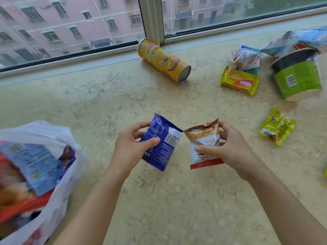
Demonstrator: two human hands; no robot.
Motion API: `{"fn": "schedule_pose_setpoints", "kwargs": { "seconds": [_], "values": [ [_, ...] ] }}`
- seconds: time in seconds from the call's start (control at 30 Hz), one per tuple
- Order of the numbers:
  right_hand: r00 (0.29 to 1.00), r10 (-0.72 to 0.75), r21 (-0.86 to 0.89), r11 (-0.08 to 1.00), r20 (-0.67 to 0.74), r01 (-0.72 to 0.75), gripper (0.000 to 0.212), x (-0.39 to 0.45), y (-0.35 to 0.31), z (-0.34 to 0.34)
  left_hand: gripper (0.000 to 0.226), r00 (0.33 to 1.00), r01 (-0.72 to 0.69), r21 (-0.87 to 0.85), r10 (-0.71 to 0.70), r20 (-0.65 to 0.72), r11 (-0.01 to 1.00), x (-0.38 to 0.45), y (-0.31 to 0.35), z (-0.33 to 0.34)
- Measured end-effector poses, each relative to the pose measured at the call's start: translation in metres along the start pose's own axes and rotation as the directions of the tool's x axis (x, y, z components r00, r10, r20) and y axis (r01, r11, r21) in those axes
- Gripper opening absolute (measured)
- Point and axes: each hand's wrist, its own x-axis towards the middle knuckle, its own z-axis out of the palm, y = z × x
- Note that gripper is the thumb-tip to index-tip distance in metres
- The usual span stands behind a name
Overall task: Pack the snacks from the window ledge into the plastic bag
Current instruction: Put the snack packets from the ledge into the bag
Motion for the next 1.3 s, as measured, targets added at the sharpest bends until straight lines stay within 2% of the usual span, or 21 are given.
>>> {"fn": "schedule_pose_setpoints", "kwargs": {
  "seconds": [0.17,0.4,0.73,0.83,0.9,1.03,1.13,1.2,1.23,1.3],
  "values": [
    [0.997,-0.054,0.060,0.997,0.047,0.051,0.062,-0.037,-0.029,0.047,0.042,0.991,-0.090,0.036,0.093,-0.096,0.995,-0.050,0.013,-0.056],
    [0.975,-0.114,0.074,0.992,0.193,0.101,0.066,-0.096,-0.074,0.135,0.041,0.951,-0.187,0.084,0.201,-0.233,0.979,-0.129,0.024,-0.151],
    [0.889,-0.161,0.059,0.987,0.429,0.150,0.063,-0.137,-0.109,0.286,0.044,0.861,-0.061,0.054,0.080,-0.502,0.997,-0.194,-0.027,-0.290],
    [0.855,-0.185,0.052,0.982,0.485,0.183,0.064,-0.141,-0.113,0.334,0.044,0.804,-0.031,0.090,0.078,-0.589,0.995,-0.201,-0.038,-0.320],
    [0.835,-0.190,0.039,0.979,0.516,0.199,0.057,-0.142,-0.117,0.365,0.043,0.753,0.023,0.181,0.102,-0.650,0.983,-0.206,-0.042,-0.336],
    [0.829,-0.177,-0.041,0.971,0.530,0.234,0.061,-0.143,-0.118,0.414,0.046,0.698,0.237,0.407,0.137,-0.703,0.882,-0.213,-0.054,-0.362],
    [0.824,-0.147,-0.041,0.979,0.546,0.202,0.048,-0.144,-0.115,0.435,0.048,0.691,0.405,0.547,0.147,-0.708,0.732,-0.214,-0.062,-0.374],
    [0.824,-0.126,-0.077,0.977,0.553,0.201,0.058,-0.145,-0.112,0.444,0.051,0.697,0.471,0.610,0.154,-0.700,0.637,-0.213,-0.068,-0.378],
    [0.825,-0.133,-0.103,0.969,0.549,0.225,0.063,-0.147,-0.112,0.447,0.054,0.700,0.490,0.632,0.161,-0.696,0.600,-0.213,-0.069,-0.379],
    [0.828,-0.223,-0.193,0.911,0.515,0.365,0.063,-0.150,-0.111,0.452,0.061,0.715,0.487,0.678,0.195,-0.672,0.550,-0.212,-0.073,-0.380]
  ]
}}
